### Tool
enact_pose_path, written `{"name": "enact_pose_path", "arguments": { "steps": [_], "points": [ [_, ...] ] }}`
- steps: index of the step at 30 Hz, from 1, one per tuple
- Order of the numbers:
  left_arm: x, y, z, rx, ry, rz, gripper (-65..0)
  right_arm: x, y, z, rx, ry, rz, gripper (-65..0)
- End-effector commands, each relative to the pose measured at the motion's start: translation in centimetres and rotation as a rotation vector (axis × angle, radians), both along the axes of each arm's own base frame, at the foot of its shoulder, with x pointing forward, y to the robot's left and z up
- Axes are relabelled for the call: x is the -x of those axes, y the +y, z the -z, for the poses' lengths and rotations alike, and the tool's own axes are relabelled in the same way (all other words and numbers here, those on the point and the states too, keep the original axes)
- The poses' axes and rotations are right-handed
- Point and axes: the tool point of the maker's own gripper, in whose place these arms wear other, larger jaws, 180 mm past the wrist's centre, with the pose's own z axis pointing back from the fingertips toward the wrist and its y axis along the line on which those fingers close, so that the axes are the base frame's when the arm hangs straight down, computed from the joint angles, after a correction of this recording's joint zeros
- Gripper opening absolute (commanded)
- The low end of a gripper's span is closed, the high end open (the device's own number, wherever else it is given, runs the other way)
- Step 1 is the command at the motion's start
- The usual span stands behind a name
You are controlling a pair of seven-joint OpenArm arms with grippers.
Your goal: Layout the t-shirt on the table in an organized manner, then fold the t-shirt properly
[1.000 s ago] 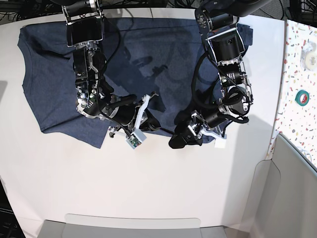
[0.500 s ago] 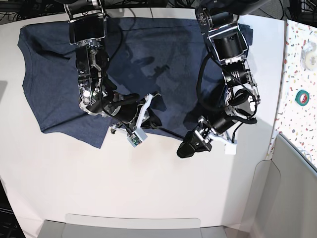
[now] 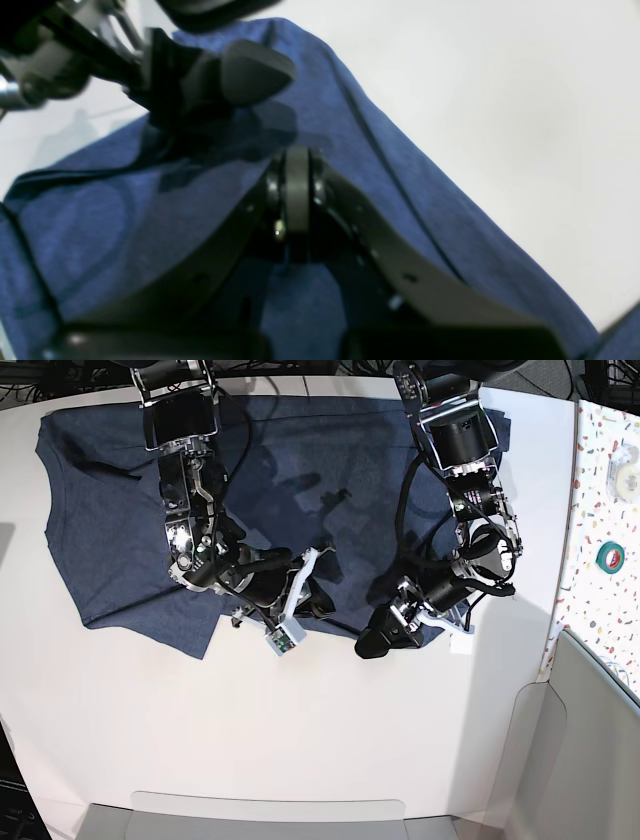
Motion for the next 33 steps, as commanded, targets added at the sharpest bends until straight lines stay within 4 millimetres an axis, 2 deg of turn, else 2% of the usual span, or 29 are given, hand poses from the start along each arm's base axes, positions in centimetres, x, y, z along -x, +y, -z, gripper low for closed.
{"name": "enact_pose_path", "arguments": {
  "steps": [1, 23, 29, 33],
  "points": [
    [-0.9, 0.3, -2.0, 0.018, -0.061, -0.01, -17.3, -1.0, 0.6, -2.3, -0.05, -0.059, 0.001, -65.0],
    [-1.1, 0.0, -2.7, 0.036, -0.079, -0.003, -17.3, -1.5, 0.2, -2.4, -0.053, -0.047, 0.044, -65.0],
    [-1.0, -0.8, -2.7, -0.009, -0.09, 0.048, -17.3, -1.6, 0.1, -2.5, -0.056, -0.051, 0.05, -64.6],
    [-1.8, -0.8, -3.9, -0.021, -0.12, 0.052, -17.3, -1.7, 0.1, -2.5, -0.061, -0.052, 0.052, -64.6]
  ]
}}
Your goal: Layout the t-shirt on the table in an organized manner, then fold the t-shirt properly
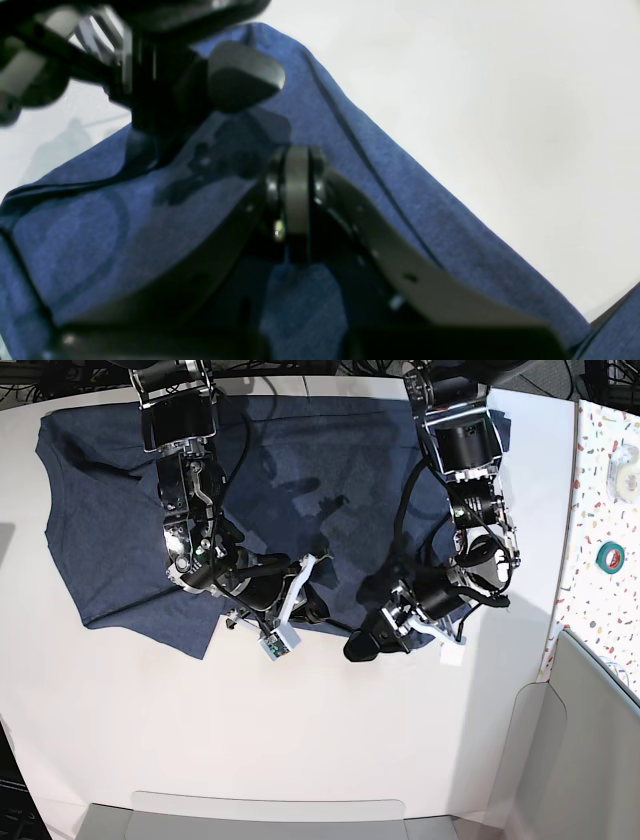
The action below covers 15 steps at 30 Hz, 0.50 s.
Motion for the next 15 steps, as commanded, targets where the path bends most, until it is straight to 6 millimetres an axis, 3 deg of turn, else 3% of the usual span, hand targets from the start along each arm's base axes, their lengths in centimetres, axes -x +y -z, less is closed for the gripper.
{"name": "enact_pose_path", "arguments": {
  "steps": [1, 10, 15],
  "points": [
    [-1.0, 0.1, -2.3, 0.017, -0.067, -0.005, -17.3, -1.0, 0.5, -2.3, -0.05, -0.06, 0.005, -64.6],
    [-0.9, 0.2, -1.9, 0.017, -0.055, -0.009, -17.3, -1.0, 0.7, -1.4, -0.06, -0.026, 0.0, -64.6],
    [0.1, 0.8, -0.6, 0.02, -0.033, -0.052, -17.3, -1.1, 0.7, -1.5, -0.063, -0.025, 0.004, -64.6]
  ]
}}
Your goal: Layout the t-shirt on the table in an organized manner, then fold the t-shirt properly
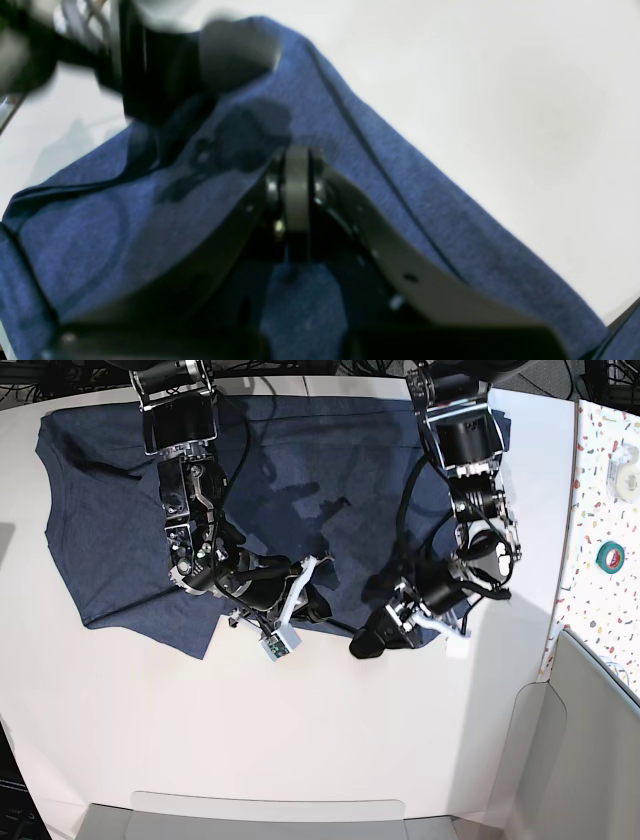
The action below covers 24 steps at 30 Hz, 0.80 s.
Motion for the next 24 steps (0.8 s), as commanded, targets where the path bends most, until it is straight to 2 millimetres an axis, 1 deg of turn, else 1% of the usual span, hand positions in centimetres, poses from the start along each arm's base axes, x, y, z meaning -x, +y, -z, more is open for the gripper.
{"name": "enact_pose_path", "arguments": {
  "steps": [1, 3, 7, 10, 14, 17, 22, 24],
  "points": [
    [-0.9, 0.6, -2.6, 0.009, -0.083, -0.029, -17.3, -1.0, 0.4, -2.1, -0.042, -0.053, 0.008, -64.6],
    [0.0, 1.2, -2.6, -0.01, -0.1, -0.061, -17.3, -1.2, 0.2, -2.1, -0.038, -0.056, 0.01, -64.6],
    [0.8, 2.2, -4.2, -0.036, -0.168, -0.119, -17.3, -1.7, 0.2, -2.8, -0.038, -0.07, 0.009, -64.6],
    [0.9, 2.0, -5.2, -0.046, -0.199, -0.117, -17.3, -2.0, 0.2, -3.1, -0.038, -0.076, 0.012, -64.7],
    [0.9, 1.9, -5.4, -0.043, -0.204, -0.115, -17.3, -2.0, 0.2, -2.0, -0.045, -0.03, 0.04, -64.8],
    [0.8, 2.2, -5.3, -0.044, -0.204, -0.124, -17.3, -1.9, 0.7, -2.1, -0.061, -0.026, 0.042, -64.8],
    [0.9, 1.9, -5.8, -0.049, -0.219, -0.115, -17.3, -2.5, 0.7, -2.8, -0.062, -0.043, 0.044, -64.8],
    [0.8, 1.9, -5.6, -0.043, -0.21, -0.123, -17.3, -2.7, 0.6, -2.9, -0.059, -0.043, 0.047, -64.7]
  ]
}}
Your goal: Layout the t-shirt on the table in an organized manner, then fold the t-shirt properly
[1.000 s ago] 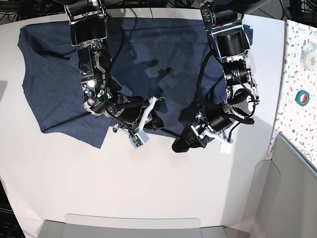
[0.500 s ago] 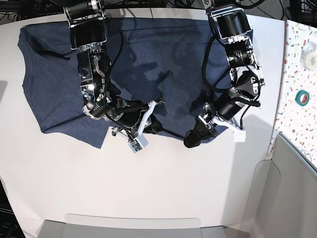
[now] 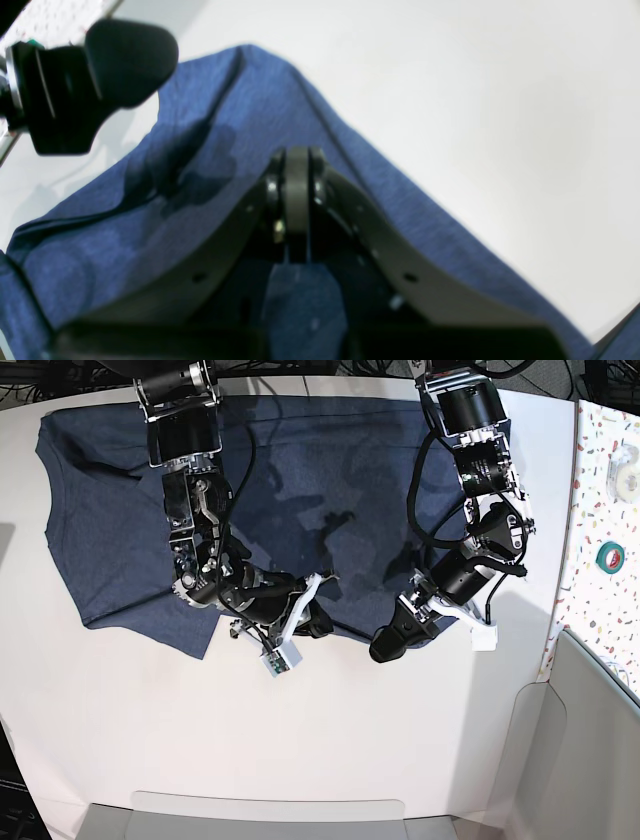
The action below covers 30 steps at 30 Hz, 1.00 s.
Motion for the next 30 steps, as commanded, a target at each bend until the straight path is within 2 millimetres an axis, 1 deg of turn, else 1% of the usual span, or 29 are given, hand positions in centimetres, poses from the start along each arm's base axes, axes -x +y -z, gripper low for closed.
{"name": "enact_pose_path", "arguments": {
  "steps": [1, 2, 3, 5, 8, 11, 23, 26, 30],
  "points": [
    [-0.6, -0.3, -1.7, 0.02, -0.054, -0.007, -17.3, -1.0, 0.4, -1.9, -0.04, -0.048, 0.004, -64.7],
    [-0.6, -0.3, -1.7, 0.025, -0.052, -0.009, -17.2, -1.1, 0.3, -1.8, -0.043, -0.043, 0.012, -64.7],
    [-0.7, -0.4, -1.8, 0.025, -0.053, -0.008, -17.2, -1.3, -0.3, -1.8, -0.053, -0.035, 0.045, -64.7],
    [-0.7, -0.5, -1.5, 0.033, -0.044, -0.005, -17.2, -1.4, -0.5, -2.1, -0.082, -0.029, 0.075, -64.7],
    [-0.7, -0.6, -1.7, 0.033, -0.049, 0.001, -17.2, -1.0, -0.6, -2.0, -0.098, -0.026, 0.087, -64.7],
    [-0.6, 0.0, -2.0, 0.023, -0.059, -0.01, -17.2, -0.5, -0.6, -2.0, -0.096, -0.032, 0.082, -64.7],
    [-0.6, 0.5, -1.5, 0.008, -0.049, -0.022, -17.2, -0.6, -0.9, -2.3, -0.1, -0.037, 0.087, -64.7],
    [-0.6, 1.0, -1.5, -0.009, -0.055, -0.022, -17.2, -0.5, -1.2, -2.0, -0.09, -0.033, 0.088, -64.7],
    [-0.7, 1.6, -1.5, -0.029, -0.058, -0.023, -17.1, -0.5, -1.2, -2.0, -0.092, -0.033, 0.088, -64.7]
  ]
}}
